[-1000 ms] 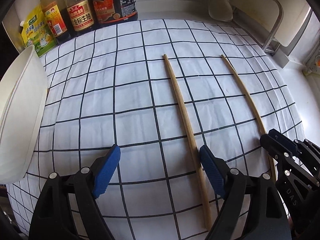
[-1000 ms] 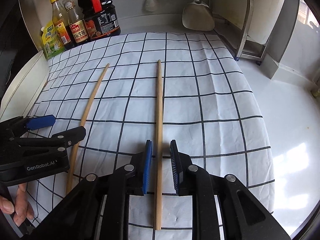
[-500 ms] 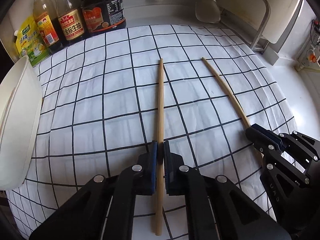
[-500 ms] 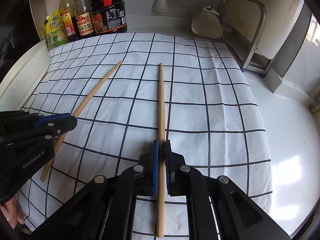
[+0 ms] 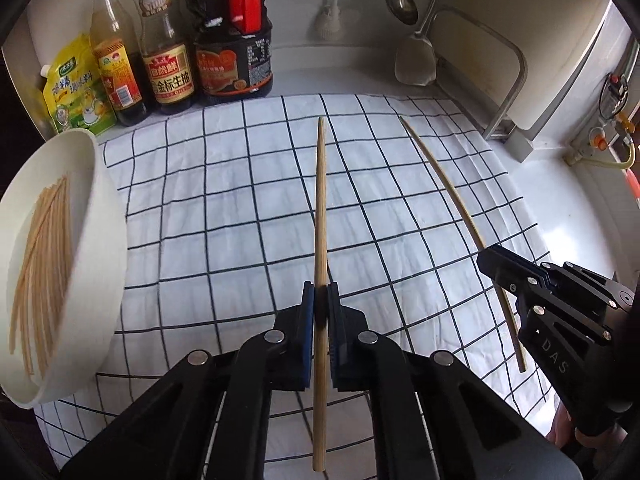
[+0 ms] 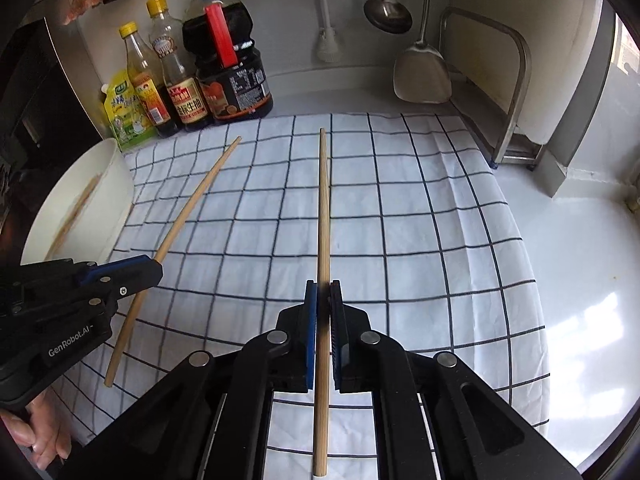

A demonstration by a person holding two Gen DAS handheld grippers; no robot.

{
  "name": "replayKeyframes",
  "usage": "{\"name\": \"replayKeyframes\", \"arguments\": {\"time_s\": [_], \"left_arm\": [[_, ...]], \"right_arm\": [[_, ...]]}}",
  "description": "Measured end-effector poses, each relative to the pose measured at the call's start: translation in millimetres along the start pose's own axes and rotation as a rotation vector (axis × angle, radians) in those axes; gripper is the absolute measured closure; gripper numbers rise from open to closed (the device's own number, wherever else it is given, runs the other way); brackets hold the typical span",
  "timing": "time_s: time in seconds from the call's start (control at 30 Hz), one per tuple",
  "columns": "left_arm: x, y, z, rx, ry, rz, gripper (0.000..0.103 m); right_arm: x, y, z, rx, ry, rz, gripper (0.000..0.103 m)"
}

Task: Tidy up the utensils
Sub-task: 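Carry the held chopstick over the white bowl with the left tool while the right tool carries its own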

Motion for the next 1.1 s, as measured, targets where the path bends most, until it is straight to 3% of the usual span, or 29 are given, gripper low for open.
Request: {"name": "replayKeyframes", "arguments": {"time_s": [0.37,0.6,0.73,0.93,1.1], "left_arm": [[-81.8,-71.7,-36.4,-0.024,0.13,0.026,0.096],[-117.6,-141.1,-46.8,-0.064,0.186,-0.031,0.096],[-121.0,-190.3,-41.2,-0.112,0.183,-0.083,0.096],[-102.0,-258.8,-28.6,-0.198,0.118,-0.142,0.096],[-80.6,-286.7,-26.0,-0.234,0.075,-0.145,0.096]], "right_arm": [[-27.5,-78.8,-55.1,-0.029,0.1,-0.088,0.097],[-21.0,-151.7,-85.1,-0.081,0.127,-0.185,0.097],[-2.1,-196.6,-94.0,-0.124,0.1,-0.242,0.097],[38.1,-254.2,-100.4,-0.174,0.007,-0.3,0.097],[69.5,-287.5,-101.7,-0.21,-0.074,-0.302,0.097]]}}
Point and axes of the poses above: each gripper's, at about its wrist camera, not at the fingertips, and x roughly the way its jaws point, y to its right, z to its underside, the point moved 3 cm from there along x, roughly the way its jaws point, and after that the axes turned 6 degrees about -x, right-handed, at the moved point
